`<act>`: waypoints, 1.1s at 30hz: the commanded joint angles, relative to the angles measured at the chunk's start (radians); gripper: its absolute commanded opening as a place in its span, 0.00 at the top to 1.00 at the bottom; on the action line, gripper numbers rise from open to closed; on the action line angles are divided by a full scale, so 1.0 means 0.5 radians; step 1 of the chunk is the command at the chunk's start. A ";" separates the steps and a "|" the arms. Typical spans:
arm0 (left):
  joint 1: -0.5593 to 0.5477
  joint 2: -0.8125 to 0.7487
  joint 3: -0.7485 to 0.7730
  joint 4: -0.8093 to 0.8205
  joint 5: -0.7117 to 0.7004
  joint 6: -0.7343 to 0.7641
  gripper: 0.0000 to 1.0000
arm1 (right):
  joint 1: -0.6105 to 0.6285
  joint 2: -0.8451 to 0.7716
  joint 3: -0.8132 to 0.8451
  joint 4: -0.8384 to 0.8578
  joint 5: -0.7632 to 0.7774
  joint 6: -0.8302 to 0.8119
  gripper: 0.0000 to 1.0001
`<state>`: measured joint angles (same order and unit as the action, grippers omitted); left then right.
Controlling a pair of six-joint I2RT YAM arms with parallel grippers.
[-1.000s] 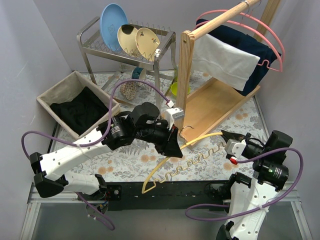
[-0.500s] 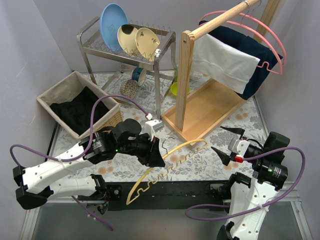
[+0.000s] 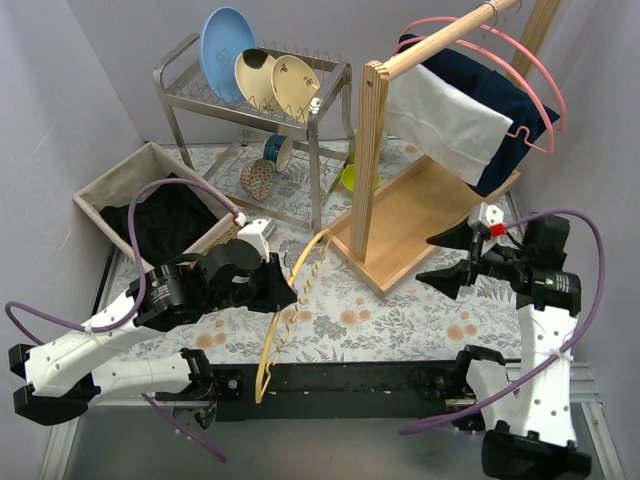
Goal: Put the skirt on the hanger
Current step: Pass the hanger from the right arm to the left, then pass the hanger from the left arm to the right
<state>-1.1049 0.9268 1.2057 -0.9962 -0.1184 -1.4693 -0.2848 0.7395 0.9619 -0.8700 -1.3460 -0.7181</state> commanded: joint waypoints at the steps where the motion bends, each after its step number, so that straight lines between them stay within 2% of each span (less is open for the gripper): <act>1: 0.010 -0.096 0.080 -0.124 -0.389 -0.267 1.00 | 0.495 0.049 0.016 0.303 0.265 0.560 0.08; 2: 0.010 -0.120 0.077 -0.164 -0.428 -0.365 1.00 | 0.578 0.028 -0.012 0.374 0.432 0.614 0.08; 3: 0.010 -0.123 0.071 -0.189 -0.490 -0.408 1.00 | 0.822 0.015 -0.067 0.438 0.522 0.681 0.08; 5: 0.010 -0.139 0.068 -0.262 -0.557 -0.497 1.00 | 1.029 0.018 -0.083 0.479 0.764 0.712 0.09; 6: 0.010 -0.139 0.068 -0.275 -0.612 -0.586 1.00 | 1.215 0.027 -0.086 0.482 0.826 0.718 0.09; 9: 0.010 -0.114 0.049 -0.263 -0.717 -0.709 1.00 | 1.501 0.079 -0.065 0.458 1.007 0.679 0.09; 11: 0.010 -0.056 0.070 -0.220 -0.824 -0.758 1.00 | 1.603 0.134 0.003 0.421 1.121 0.642 0.09; 15: 0.010 0.274 0.233 -0.287 -1.039 -0.948 1.00 | 1.839 0.227 0.147 0.393 1.229 0.632 0.09; 20: 0.010 0.487 0.292 -0.437 -1.238 -1.387 1.00 | 2.060 0.331 0.239 0.476 1.468 0.743 0.10; 24: 0.013 0.570 0.279 -0.499 -1.276 -1.648 1.00 | 2.317 0.395 0.303 0.571 1.710 0.798 0.08; 26: 0.010 0.591 0.270 -0.508 -1.288 -1.773 1.00 | 2.398 0.456 0.328 0.623 1.777 0.865 0.02; 33: 0.013 0.656 0.288 -0.492 -1.340 -2.083 1.00 | 2.677 0.629 0.328 0.865 1.986 1.104 0.02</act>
<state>-1.1019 1.2438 1.3170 -1.2362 -0.7029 -1.9823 0.9985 1.0309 1.1034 -0.5568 -0.4545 -0.2665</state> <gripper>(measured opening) 0.129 0.982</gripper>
